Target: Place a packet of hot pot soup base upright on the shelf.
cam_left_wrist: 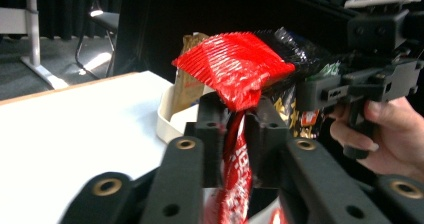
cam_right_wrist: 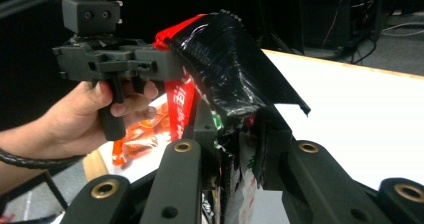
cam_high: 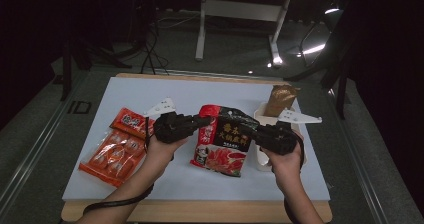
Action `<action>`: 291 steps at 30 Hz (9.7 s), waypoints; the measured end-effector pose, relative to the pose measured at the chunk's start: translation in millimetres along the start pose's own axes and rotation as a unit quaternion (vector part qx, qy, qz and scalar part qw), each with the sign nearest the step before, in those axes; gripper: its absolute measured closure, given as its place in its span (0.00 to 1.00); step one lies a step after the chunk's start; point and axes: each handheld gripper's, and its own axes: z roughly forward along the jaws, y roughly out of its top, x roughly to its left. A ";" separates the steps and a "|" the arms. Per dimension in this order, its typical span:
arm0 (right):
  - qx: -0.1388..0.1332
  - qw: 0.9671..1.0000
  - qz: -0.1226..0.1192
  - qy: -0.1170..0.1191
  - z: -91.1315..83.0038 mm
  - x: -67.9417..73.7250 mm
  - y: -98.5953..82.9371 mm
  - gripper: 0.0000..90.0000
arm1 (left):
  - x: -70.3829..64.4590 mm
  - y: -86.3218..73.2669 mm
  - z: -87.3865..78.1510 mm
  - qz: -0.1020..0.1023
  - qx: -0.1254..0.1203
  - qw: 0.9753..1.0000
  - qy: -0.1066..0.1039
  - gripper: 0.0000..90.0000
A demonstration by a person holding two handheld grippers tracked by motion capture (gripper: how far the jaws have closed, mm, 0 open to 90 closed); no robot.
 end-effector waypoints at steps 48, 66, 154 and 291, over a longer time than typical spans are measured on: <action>-0.063 0.990 -0.040 -0.117 -75.5 -67.9 58.0 0.84 | 6.8 -58.1 -40.5 0.075 0.023 0.997 0.023 0.03; -0.082 0.981 -0.033 -0.171 -95.7 -110.3 49.1 0.84 | 0.5 -93.8 -60.0 0.071 0.051 0.996 0.026 0.02; -0.047 0.992 -0.073 -0.090 -66.3 -16.8 -15.5 0.15 | 14.9 -94.9 -79.2 0.052 0.079 0.993 0.075 0.04; 0.010 0.997 -0.078 0.027 -41.1 24.5 -68.6 0.17 | 41.0 -125.0 -93.8 0.042 0.324 0.930 0.171 1.00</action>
